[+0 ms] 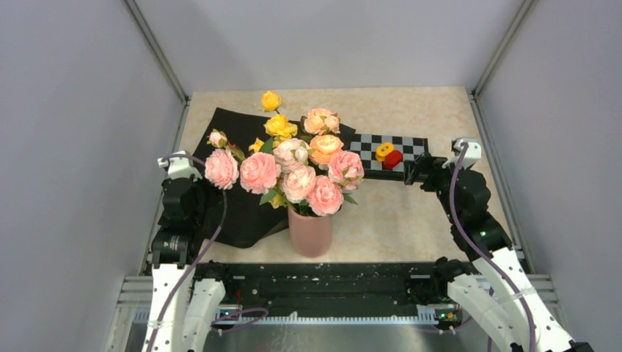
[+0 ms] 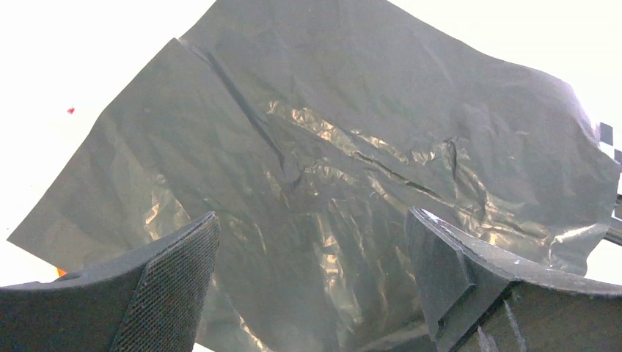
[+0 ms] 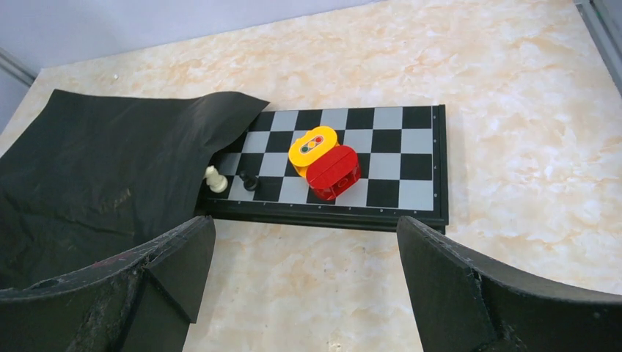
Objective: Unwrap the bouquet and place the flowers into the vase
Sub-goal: Reset both arms
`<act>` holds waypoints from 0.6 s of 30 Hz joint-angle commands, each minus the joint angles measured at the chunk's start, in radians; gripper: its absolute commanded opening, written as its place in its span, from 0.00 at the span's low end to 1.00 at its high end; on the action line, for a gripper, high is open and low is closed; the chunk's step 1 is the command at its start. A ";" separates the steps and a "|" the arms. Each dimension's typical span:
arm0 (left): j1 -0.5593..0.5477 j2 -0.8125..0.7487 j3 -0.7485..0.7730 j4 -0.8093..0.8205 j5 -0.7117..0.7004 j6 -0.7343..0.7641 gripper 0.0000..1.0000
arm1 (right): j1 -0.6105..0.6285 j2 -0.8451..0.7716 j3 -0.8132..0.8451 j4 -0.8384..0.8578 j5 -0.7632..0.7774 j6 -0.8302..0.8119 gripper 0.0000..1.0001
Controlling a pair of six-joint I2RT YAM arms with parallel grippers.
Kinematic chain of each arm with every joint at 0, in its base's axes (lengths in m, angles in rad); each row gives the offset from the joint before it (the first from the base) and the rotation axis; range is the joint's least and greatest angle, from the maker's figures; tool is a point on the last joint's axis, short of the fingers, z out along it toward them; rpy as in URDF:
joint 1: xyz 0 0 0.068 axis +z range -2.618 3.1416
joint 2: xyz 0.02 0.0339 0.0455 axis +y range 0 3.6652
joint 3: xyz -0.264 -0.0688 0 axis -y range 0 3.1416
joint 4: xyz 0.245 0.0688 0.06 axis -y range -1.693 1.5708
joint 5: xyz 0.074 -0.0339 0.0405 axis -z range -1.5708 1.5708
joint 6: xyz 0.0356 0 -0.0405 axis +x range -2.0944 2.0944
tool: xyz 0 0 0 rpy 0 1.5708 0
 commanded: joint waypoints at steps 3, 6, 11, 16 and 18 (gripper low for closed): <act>0.005 -0.025 0.032 0.021 -0.020 -0.011 0.99 | -0.013 -0.007 0.002 0.035 0.042 -0.002 0.96; 0.005 -0.021 0.035 0.021 -0.001 -0.014 0.99 | -0.014 -0.007 0.000 0.036 0.041 -0.001 0.96; 0.006 -0.014 0.037 0.020 0.007 -0.015 0.99 | -0.013 -0.006 -0.002 0.037 0.041 0.000 0.96; 0.006 -0.029 0.033 0.025 0.026 -0.005 0.99 | -0.013 -0.007 0.000 0.036 0.041 0.000 0.96; 0.005 -0.040 0.023 0.036 0.032 -0.005 0.99 | -0.014 -0.006 -0.001 0.035 0.042 0.000 0.96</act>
